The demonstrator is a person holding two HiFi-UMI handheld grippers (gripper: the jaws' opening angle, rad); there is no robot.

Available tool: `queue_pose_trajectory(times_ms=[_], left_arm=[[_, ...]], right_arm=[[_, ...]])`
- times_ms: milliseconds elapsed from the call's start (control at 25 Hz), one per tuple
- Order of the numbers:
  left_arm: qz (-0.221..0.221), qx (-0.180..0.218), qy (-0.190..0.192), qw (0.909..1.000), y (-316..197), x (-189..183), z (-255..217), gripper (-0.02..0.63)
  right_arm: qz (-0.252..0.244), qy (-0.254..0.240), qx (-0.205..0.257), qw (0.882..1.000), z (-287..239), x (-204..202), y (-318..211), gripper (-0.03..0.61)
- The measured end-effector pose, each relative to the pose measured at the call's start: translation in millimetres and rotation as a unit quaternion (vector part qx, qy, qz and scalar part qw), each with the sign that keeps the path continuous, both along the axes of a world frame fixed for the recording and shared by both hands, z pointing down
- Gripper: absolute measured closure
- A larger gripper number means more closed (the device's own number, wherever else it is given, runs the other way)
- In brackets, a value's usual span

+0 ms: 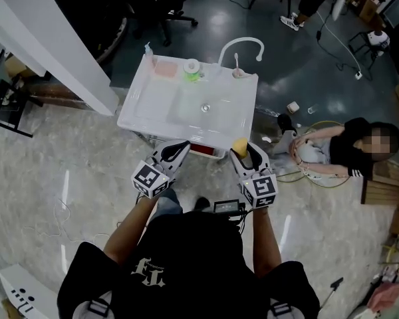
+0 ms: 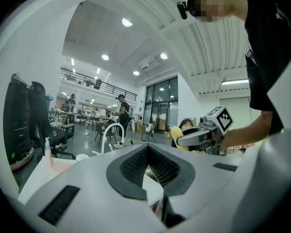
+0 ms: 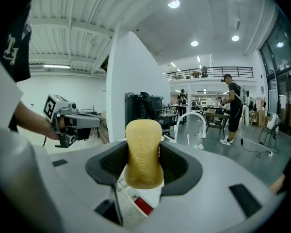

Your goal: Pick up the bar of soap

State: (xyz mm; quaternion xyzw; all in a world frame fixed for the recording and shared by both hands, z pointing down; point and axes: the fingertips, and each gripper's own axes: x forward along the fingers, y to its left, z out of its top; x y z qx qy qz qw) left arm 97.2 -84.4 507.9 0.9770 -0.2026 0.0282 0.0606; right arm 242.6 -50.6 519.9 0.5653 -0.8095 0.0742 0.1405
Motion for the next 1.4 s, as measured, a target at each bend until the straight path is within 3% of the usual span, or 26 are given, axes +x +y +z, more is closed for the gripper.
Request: queue_pose_trajectory(times_ms=[720,1400], left_arm=[[-0.003,0.005,0.012,0.9999,71,20,2,0.606],[-0.001,0.008,0.01,0.9999,100,30,2,0.606]], right_arm=[[-0.009,0.006,-0.002,1.0,8,9,77,0.379],[-0.017,0.023,0.004,1.0,6,15,104,0.379]])
